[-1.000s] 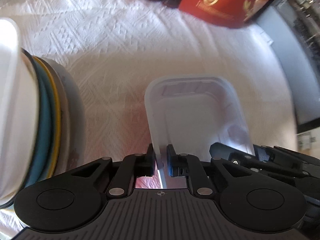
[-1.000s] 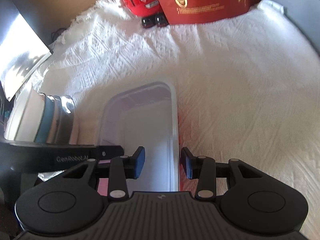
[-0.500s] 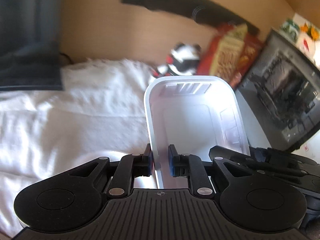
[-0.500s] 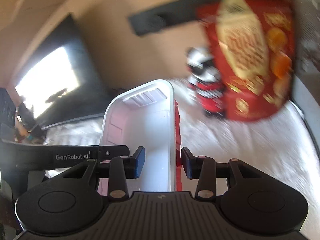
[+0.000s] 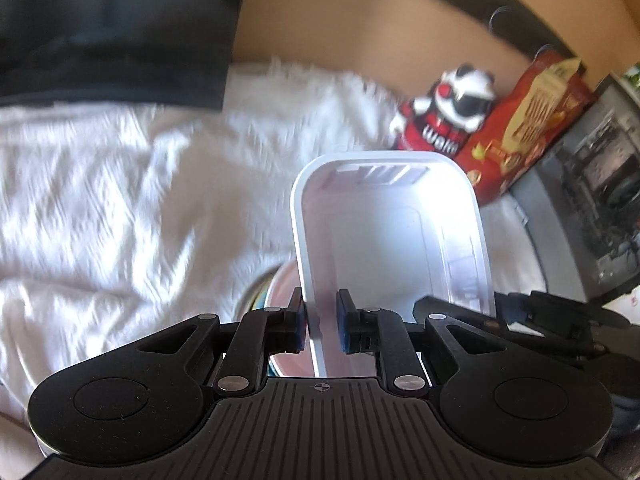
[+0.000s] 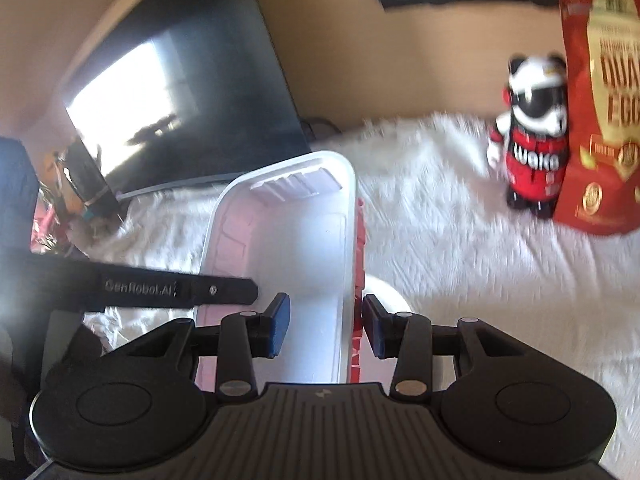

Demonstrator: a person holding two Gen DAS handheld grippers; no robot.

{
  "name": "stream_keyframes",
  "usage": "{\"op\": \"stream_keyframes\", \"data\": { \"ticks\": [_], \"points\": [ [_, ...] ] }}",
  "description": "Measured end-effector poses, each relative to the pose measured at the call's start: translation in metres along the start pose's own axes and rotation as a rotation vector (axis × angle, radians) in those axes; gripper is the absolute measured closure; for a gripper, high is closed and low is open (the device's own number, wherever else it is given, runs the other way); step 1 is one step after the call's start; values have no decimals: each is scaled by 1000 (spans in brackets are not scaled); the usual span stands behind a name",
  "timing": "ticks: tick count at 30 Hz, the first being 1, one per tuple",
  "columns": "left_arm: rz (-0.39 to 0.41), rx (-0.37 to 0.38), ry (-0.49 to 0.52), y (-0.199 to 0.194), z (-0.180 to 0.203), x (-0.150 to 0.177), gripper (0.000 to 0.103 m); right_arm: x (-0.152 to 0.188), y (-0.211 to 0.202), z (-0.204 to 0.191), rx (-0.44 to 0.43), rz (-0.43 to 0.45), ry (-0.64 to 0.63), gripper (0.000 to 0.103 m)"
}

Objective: Organize plates and bowls
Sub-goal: 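Carry the white tray with both tools over the bowl stack, then lower the white tray into the white bowl atop the stack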

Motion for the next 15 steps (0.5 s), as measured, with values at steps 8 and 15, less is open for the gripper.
{"op": "stream_keyframes", "data": {
  "ticks": [8, 15],
  "points": [
    [-65, 1, -50, 33, -18, 14, 88, 26, 35, 23, 30, -117, 79, 62],
    [-89, 25, -72, 36, -23, 13, 89, 29, 41, 22, 43, -124, 72, 62]
  ]
}}
Point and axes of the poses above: each gripper's, at about its wrist camera, not at the fingertips, and y roughly the way its jaws point, z to its right, x to its underside, the point moved 4 cm from there along y, roughly the way its jaws point, and after that the axes turned 4 degrees about z, right-handed, at the moved point
